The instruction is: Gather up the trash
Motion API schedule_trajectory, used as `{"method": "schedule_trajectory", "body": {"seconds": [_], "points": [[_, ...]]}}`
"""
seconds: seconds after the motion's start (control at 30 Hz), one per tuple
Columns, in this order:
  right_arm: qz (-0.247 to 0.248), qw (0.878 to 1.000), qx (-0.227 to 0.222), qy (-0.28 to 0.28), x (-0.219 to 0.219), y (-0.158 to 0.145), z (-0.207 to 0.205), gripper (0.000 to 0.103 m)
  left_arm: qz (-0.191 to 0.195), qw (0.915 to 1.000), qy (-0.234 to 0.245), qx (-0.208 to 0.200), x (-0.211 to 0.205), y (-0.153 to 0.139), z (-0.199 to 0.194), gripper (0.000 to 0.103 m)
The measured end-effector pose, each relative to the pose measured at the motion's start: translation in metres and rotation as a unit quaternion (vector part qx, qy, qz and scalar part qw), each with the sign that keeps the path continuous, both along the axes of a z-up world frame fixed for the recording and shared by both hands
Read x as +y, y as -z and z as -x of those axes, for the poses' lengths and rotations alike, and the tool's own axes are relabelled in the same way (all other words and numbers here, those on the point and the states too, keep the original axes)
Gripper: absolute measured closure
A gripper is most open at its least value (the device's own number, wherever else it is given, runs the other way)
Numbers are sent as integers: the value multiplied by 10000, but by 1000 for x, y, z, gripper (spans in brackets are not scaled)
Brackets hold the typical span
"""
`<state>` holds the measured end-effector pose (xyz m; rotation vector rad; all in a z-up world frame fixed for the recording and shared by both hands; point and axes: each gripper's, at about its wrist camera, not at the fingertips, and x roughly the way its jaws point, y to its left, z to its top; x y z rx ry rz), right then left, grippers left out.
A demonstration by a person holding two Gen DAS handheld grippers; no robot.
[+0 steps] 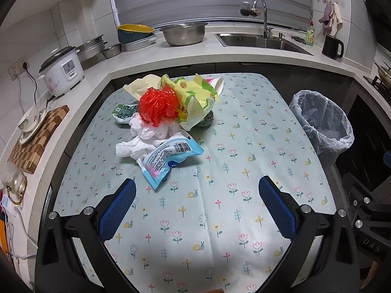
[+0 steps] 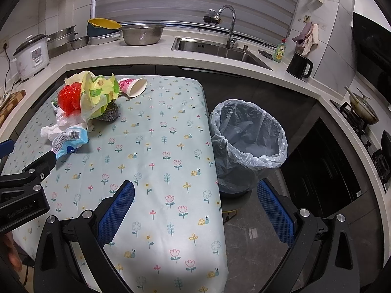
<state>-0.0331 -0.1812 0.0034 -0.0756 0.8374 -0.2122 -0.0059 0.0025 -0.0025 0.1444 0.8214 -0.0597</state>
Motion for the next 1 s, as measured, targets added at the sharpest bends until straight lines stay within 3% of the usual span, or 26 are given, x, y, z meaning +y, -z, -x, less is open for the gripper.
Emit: {"method": "schedule_trajectory", "body": {"seconds": [0.23,0.37,0.53,0.87,1.0], "points": [[-31,9999,15,121,2,3,-7,7,36,10000,45,-62,21,2,-6,7],[-109,9999,41,96,10,8,-16,7,11,9999,-151,68,45,12,-17,7],[-275,9996,81,-62,30,12,-37,7,292,9984,-471,149,80,18,-32,7],[-389,9971,-92,-650,100,10,-103,7,474,9959,-766,85,129,17,-73,7],[-575,9953,-21,-776,122,16,-137,15,404,9959,-812,51,144,18,-92,7]]}}
